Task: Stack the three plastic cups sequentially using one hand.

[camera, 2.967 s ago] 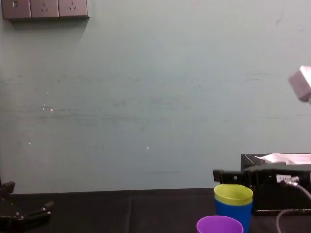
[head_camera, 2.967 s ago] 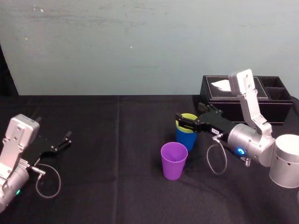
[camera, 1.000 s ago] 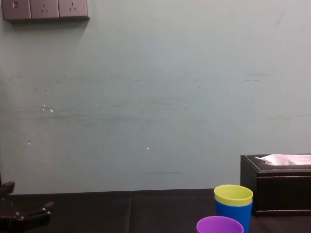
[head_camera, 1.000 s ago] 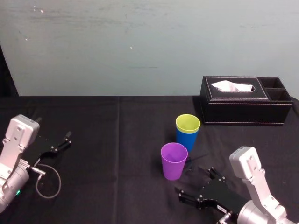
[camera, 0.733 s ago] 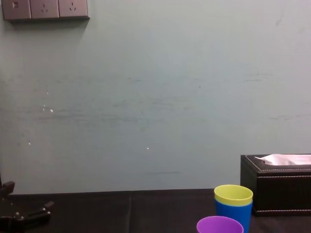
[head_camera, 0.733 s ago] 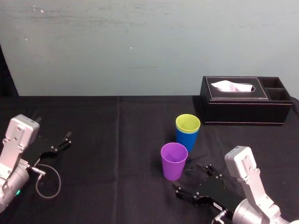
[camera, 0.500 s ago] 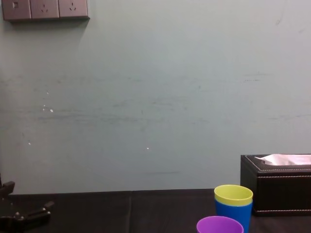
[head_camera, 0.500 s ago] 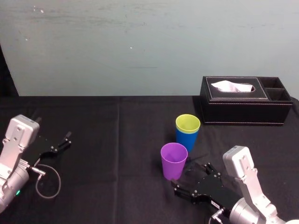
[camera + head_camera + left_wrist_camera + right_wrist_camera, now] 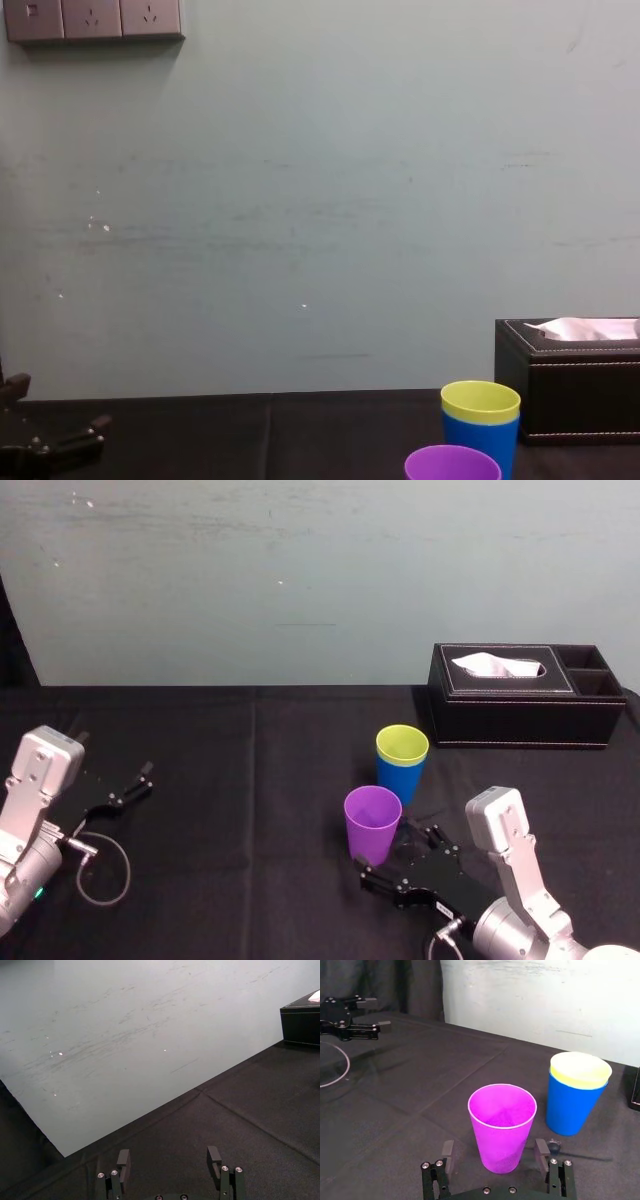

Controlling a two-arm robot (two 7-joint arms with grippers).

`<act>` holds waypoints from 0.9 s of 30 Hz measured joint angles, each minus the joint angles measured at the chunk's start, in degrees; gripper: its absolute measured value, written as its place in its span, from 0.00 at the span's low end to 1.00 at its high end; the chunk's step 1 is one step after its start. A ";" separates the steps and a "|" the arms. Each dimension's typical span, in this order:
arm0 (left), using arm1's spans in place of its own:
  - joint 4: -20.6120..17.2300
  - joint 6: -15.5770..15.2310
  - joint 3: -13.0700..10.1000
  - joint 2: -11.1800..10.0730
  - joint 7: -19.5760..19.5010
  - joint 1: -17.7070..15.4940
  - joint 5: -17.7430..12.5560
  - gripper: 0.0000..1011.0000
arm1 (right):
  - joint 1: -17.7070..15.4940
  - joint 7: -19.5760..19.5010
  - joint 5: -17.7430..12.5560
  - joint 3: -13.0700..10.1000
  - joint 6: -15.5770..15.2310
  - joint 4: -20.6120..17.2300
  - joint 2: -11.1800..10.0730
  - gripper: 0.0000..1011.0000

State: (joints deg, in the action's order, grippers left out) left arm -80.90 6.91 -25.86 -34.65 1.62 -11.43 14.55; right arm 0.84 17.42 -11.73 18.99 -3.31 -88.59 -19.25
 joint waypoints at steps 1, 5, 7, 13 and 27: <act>0.00 0.00 0.00 0.00 0.00 0.00 0.00 0.99 | 0.15 -0.04 0.02 -0.06 0.00 0.38 0.35 0.99; 0.00 0.00 0.00 0.00 0.00 0.00 0.00 0.99 | 0.54 -0.17 0.15 -0.26 0.00 1.29 1.10 0.99; 0.00 0.00 0.00 0.00 0.00 0.00 0.00 0.99 | 0.67 -0.25 0.24 -0.35 0.03 1.60 1.35 0.99; 0.00 0.00 0.00 0.00 0.00 0.00 0.00 0.99 | 1.35 -0.55 0.46 -0.57 0.19 2.95 2.37 0.99; 0.00 0.00 0.00 0.00 0.00 0.00 0.00 0.99 | 3.46 -0.56 1.42 -0.17 0.50 5.42 4.14 0.99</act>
State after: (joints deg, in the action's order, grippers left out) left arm -80.90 6.91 -25.86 -34.65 1.62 -11.43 14.55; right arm 4.30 16.86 -10.31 18.82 -2.81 -83.18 -15.10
